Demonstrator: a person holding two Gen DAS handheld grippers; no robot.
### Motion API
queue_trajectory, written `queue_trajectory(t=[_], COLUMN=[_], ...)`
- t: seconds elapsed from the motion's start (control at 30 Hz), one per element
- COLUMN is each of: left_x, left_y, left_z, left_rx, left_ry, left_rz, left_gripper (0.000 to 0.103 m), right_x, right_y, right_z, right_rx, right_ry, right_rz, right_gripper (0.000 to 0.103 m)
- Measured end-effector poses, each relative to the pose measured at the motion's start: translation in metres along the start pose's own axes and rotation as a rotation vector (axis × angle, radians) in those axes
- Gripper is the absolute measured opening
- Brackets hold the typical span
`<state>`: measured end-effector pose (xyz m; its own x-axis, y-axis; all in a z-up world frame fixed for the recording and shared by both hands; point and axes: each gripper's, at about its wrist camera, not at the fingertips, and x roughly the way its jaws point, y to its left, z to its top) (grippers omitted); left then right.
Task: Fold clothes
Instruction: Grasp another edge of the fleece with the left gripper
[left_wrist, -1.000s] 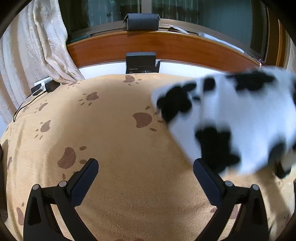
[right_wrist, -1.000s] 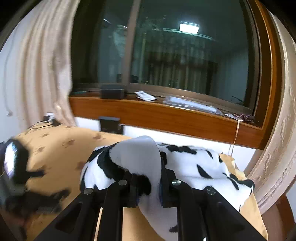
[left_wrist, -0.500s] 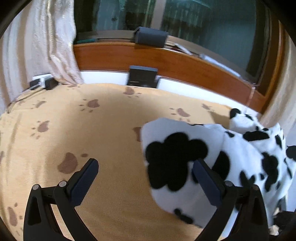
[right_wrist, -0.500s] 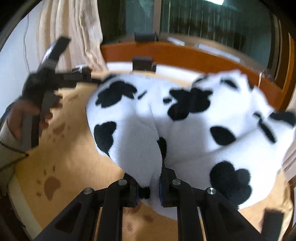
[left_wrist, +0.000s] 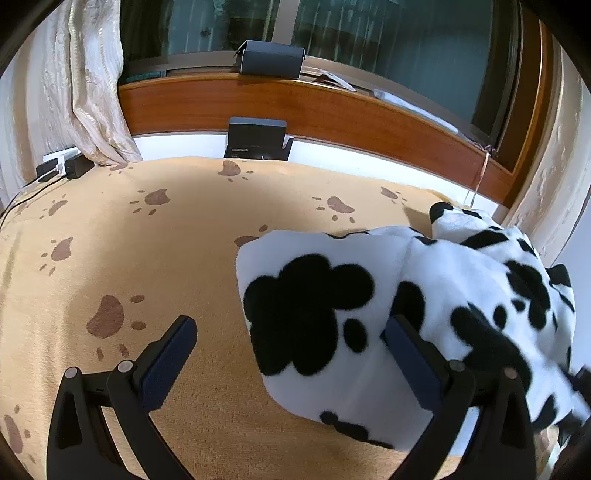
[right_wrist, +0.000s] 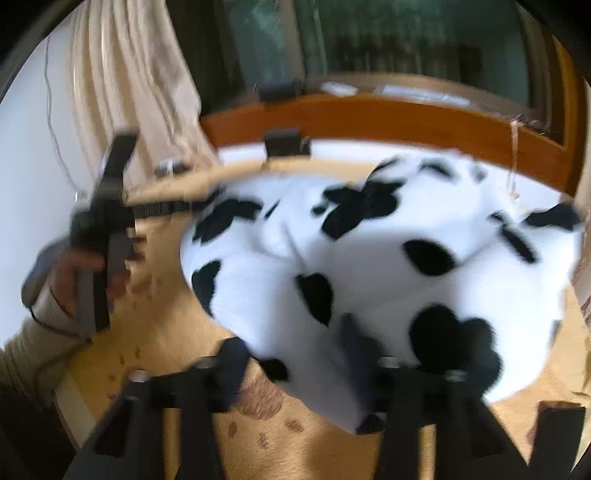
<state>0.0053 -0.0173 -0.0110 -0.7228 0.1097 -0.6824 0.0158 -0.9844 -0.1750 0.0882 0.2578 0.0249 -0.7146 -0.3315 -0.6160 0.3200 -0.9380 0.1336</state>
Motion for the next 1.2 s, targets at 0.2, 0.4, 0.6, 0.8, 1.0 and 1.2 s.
queue_trajectory(t=[0.2, 0.4, 0.6, 0.8, 1.0, 1.2], left_x=[0.003, 0.002, 0.004, 0.007, 0.008, 0.003], left_y=[0.005, 0.003, 0.002, 0.003, 0.006, 0.000], left_z=[-0.001, -0.001, -0.001, -0.001, 0.000, 0.000], left_rx=[-0.022, -0.013, -0.003, -0.005, -0.017, 0.011], left_ry=[0.018, 0.011, 0.017, 0.032, 0.042, 0.026], left_rz=[0.000, 0.001, -0.003, -0.015, -0.028, -0.035], left_gripper=[0.103, 0.103, 0.103, 0.103, 0.103, 0.103], right_x=[-0.044, -0.052, -0.004, 0.065, 0.097, 0.060], right_y=[-0.037, -0.118, -0.153, -0.153, -0.155, -0.095], right_z=[0.027, 0.067, 0.103, 0.129, 0.121, 0.105], right_rx=[0.123, 0.330, 0.395, 0.274, 0.262, 0.049], right_ry=[-0.160, -0.236, -0.178, -0.015, 0.130, 0.060], right_rz=[0.024, -0.087, -0.026, -0.033, -0.005, -0.014], right_gripper=[0.076, 0.081, 0.081, 0.081, 0.074, 0.026])
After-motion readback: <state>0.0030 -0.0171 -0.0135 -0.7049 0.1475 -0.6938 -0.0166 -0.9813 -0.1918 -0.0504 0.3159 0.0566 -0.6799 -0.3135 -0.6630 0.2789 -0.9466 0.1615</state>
